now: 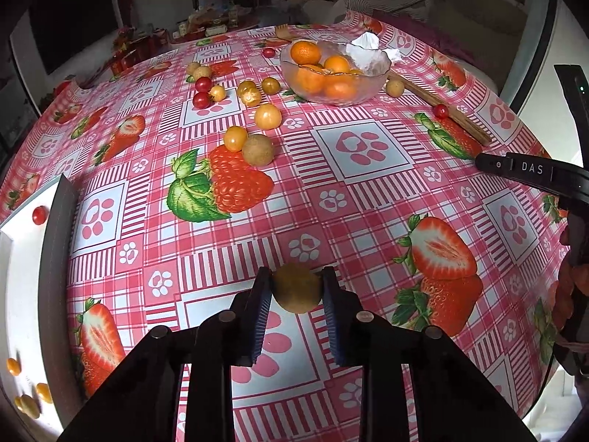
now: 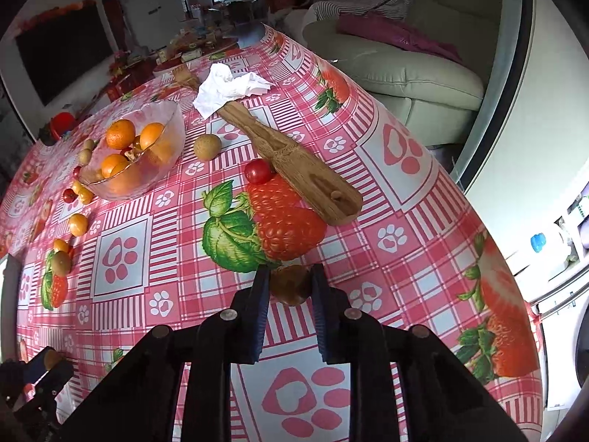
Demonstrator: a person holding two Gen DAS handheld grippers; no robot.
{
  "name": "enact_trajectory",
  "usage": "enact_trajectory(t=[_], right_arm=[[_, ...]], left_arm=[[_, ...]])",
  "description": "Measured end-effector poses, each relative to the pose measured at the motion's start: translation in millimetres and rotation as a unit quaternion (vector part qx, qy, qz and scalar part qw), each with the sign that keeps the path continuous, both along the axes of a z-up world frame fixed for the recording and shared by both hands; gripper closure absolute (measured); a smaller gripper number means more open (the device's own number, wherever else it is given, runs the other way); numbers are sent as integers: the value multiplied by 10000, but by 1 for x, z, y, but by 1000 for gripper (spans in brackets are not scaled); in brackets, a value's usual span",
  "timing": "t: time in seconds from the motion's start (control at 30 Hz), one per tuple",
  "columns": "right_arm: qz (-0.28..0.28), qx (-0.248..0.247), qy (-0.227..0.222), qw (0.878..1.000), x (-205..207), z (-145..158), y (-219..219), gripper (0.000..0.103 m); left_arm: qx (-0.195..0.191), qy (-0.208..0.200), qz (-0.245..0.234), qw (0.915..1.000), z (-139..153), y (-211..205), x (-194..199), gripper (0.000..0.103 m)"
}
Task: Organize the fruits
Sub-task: 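Grasp a brown kiwi with the left tool while the right tool grasps another kiwi, then carry the kiwi to the tray and open the left tool while the right tool releases its kiwi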
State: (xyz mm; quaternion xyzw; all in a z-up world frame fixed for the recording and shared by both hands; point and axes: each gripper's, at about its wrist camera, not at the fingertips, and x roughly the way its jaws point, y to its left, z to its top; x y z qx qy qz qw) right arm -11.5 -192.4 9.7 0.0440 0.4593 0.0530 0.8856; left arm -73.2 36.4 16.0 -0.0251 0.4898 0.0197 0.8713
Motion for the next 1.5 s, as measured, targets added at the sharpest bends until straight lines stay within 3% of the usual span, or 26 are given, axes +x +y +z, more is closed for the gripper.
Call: enact_trajectory(t=[0.37, 0.77, 1.13, 1.5], right_arm=[[464, 625, 221, 9967, -45, 5, 11, 79], [985, 778, 265, 9917, -89, 26, 51, 79], [1562, 714, 256, 9848, -110, 46, 114, 79], [2346, 645, 286, 9695, -123, 60, 210, 79]], left_arm=[[-272, -166, 17, 9995, 18, 20, -32, 74], [-395, -450, 239, 9979, 38, 56, -76, 74], [-488, -727, 644, 9941, 51, 107, -107, 74], [-334, -847, 1301, 9873, 58, 195, -132, 74]])
